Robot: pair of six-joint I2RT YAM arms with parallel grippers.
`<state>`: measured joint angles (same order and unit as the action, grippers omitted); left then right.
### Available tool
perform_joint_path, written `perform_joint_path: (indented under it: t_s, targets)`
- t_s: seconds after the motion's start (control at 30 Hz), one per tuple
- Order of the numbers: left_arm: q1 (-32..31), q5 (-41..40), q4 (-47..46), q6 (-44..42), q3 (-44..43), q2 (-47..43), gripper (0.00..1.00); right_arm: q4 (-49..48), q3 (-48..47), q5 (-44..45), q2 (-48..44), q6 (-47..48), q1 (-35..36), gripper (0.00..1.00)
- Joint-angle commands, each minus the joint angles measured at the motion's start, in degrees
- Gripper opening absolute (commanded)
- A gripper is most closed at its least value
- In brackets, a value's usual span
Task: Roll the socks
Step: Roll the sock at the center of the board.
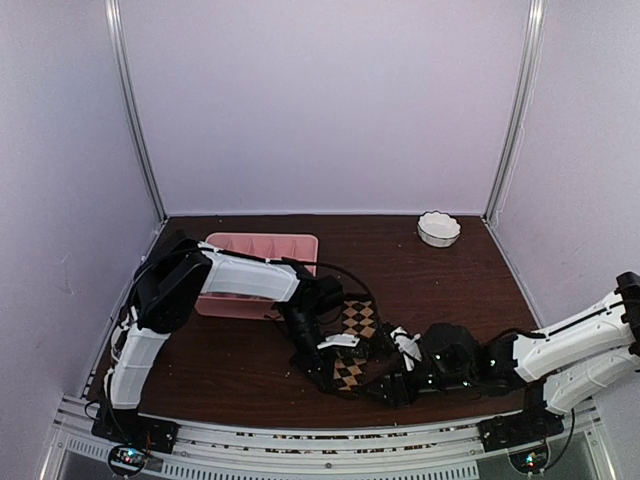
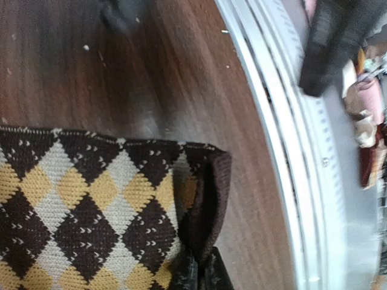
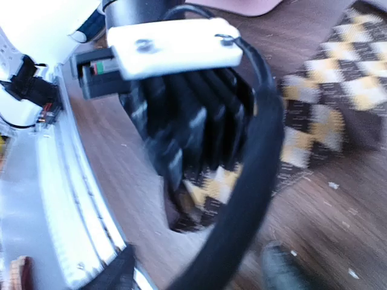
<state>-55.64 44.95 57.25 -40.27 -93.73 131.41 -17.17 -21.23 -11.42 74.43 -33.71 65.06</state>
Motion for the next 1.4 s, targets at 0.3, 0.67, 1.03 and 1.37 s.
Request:
perform_joint_path:
  t_s: [0.3, 0.67, 1.03, 1.37]
  targets:
    - [0.3, -5.4, 10.4, 9.0, -6.2, 10.2, 0.00, 12.7, 6.2, 39.7, -9.4, -2.3, 11.9, 1.00]
    - [0.4, -5.8, 14.5, 10.0, -11.2, 14.7, 0.00, 4.5, 1.7, 43.5, -3.3, 28.1, 26.1, 0.85]
    - [0.4, -6.1, 17.3, 9.5, -14.6, 17.2, 0.00, 0.2, -13.7, 38.5, 19.1, 47.6, 27.4, 0.49]
    - [0.3, -5.9, 18.4, 8.3, -15.1, 17.7, 0.00, -2.0, -13.4, 35.5, 23.4, 49.3, 23.4, 0.34]
